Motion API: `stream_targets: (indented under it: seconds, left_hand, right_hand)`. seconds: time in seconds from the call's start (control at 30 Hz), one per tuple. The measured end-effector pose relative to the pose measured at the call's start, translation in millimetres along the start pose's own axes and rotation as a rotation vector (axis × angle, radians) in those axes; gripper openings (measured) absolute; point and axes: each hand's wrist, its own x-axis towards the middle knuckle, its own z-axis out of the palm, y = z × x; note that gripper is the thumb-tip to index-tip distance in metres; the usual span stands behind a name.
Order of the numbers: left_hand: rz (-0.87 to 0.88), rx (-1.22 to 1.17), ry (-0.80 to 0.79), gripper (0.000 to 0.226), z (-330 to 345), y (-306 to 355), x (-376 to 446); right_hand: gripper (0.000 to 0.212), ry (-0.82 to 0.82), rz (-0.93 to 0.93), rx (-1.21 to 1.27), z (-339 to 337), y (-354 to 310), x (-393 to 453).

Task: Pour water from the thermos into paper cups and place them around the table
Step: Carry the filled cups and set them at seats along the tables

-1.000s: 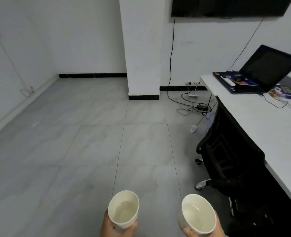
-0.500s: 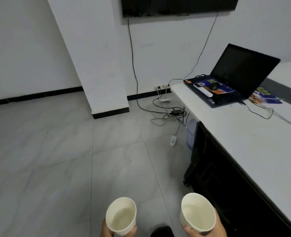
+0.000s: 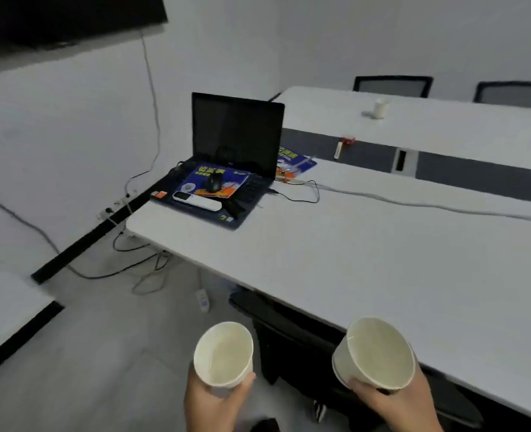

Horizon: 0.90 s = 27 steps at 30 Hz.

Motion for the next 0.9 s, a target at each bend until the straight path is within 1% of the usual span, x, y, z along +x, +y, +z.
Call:
stream_targets:
  seconds: [0.07, 0.13, 0.17, 0.27, 0.37, 0.4, 0.5, 0.6, 0.7, 0.83, 0.9]
  left_hand:
    - [0.035, 0.035, -0.119, 0.063, 24, 8, 22]
    - [0.079, 0.013, -0.308, 0.059, 58, 24, 39]
    - [0.105, 0.033, -0.399, 0.057, 74, 31, 44]
    - [0.172, 0.118, -0.607, 0.059, 119, 31, 69]
    - [0.172, 0.167, -0.759, 0.056, 169, 28, 76]
    - [0.167, 0.188, -0.785, 0.056, 186, 28, 76]
    - [0.164, 0.216, -0.816, 0.054, 241, 29, 76]
    - [0.103, 0.215, -0.795, 0.052, 298, 24, 79]
    - [0.038, 0.198, -0.725, 0.057, 351, 18, 82]
    - [0.014, 0.19, -0.622, 0.062, 413, 6, 94]
    - [0.015, 0.18, -0.561, 0.062, 437, 0, 102]
  right_hand:
    - [0.085, 0.152, -0.006, -0.036, -15, 5, 8]
    - [0.071, 0.315, -0.016, -0.017, -28, 8, 14]
    - [0.069, 0.368, -0.016, -0.018, -33, 8, 16]
    - [0.063, 0.47, -0.037, -0.041, -48, 8, 22]
    - [0.06, 0.609, -0.015, 0.004, -66, 6, 27]
    - [0.059, 0.654, -0.017, 0.009, -73, 5, 29]
    - [0.059, 0.733, -0.018, 0.006, -98, 4, 47]
    - [0.062, 0.718, -0.01, 0.008, -133, 5, 77]
    - [0.069, 0.701, -0.025, -0.023, -171, 4, 117]
    - [0.069, 0.635, -0.059, -0.045, -213, 7, 170]
    - [0.068, 0.629, -0.066, -0.025, -229, 13, 193]
